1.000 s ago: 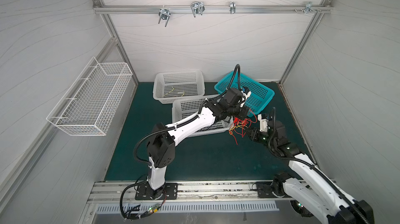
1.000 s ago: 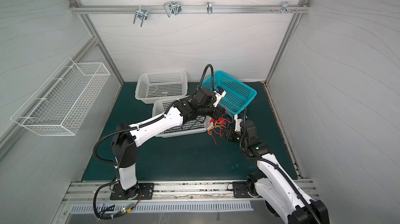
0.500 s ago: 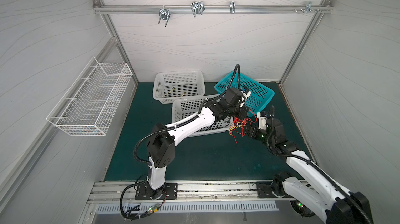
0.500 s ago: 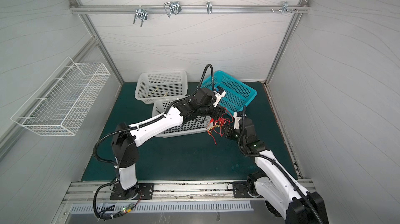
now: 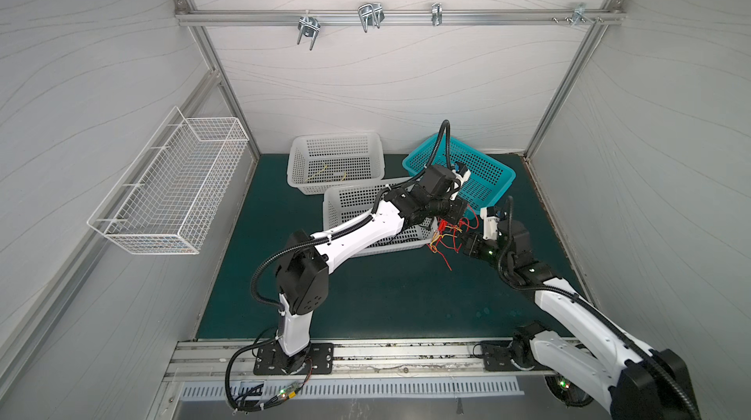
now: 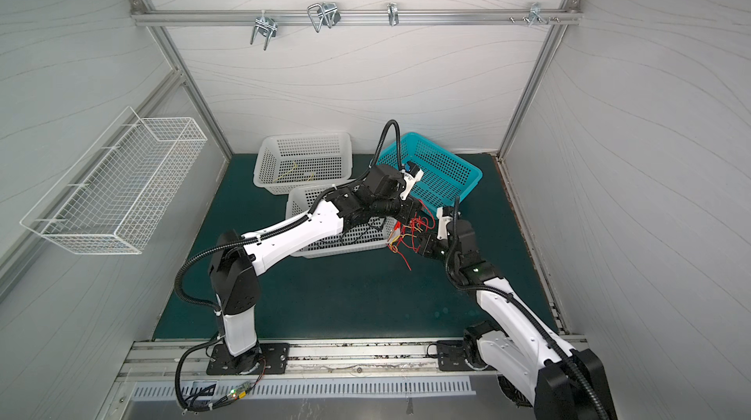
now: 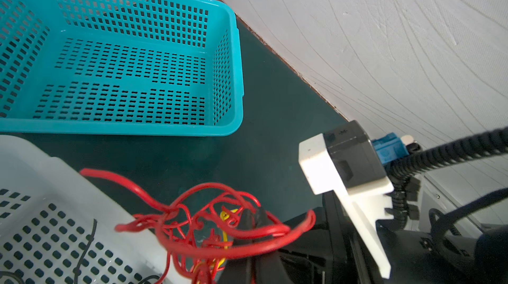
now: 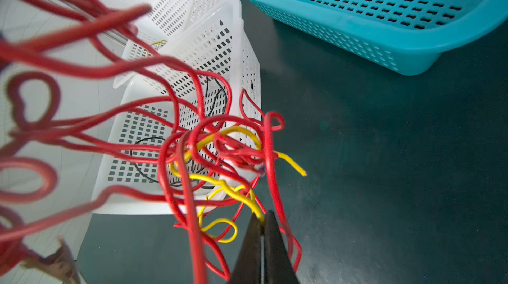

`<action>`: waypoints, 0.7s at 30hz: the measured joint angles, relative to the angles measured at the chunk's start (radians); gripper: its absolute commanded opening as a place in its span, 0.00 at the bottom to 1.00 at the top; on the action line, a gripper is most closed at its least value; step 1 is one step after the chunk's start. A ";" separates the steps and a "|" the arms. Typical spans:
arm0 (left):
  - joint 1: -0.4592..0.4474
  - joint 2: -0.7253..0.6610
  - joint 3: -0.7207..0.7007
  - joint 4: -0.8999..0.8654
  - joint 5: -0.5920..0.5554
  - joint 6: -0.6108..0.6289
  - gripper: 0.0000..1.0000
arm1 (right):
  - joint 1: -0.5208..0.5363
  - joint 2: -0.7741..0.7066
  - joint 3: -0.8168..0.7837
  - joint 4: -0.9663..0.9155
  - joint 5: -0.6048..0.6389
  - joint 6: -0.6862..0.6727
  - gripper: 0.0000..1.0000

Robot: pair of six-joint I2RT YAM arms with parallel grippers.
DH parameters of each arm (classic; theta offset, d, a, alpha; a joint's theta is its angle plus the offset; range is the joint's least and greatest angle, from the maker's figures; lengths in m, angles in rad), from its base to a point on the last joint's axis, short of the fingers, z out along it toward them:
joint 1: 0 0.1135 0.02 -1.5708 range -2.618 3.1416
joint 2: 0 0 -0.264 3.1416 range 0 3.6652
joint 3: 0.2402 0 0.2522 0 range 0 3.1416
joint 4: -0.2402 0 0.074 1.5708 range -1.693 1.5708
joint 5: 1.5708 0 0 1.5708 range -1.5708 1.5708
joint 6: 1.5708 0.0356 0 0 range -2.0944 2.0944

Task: Untangle and sort cables by color
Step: Untie the cable.

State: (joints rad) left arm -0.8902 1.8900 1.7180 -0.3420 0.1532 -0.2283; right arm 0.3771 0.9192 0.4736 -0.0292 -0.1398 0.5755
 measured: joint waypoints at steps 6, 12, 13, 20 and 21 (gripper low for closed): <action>0.000 0.000 -0.009 0.000 -0.008 0.000 0.00 | 0.000 -0.086 0.061 -0.209 0.118 -0.008 0.00; -0.002 0.005 -0.010 0.002 -0.015 0.000 0.00 | 0.000 -0.246 0.123 -0.441 0.228 -0.008 0.00; -0.003 0.011 -0.010 0.002 -0.016 0.000 0.00 | 0.000 -0.272 0.133 -0.474 0.240 -0.009 0.00; -0.005 0.086 -0.009 0.001 -0.023 0.000 0.00 | 0.000 -0.374 0.194 -0.626 0.267 -0.034 0.00; -0.005 0.094 -0.009 0.001 -0.027 0.000 0.00 | 0.000 -0.382 0.201 -0.639 0.270 -0.041 0.00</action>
State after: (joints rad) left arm -0.8951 1.9842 1.7088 -0.3408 0.1261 -0.2279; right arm 0.3771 0.5369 0.6746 -0.6682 0.1303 0.5343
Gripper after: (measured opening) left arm 0.048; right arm 0.047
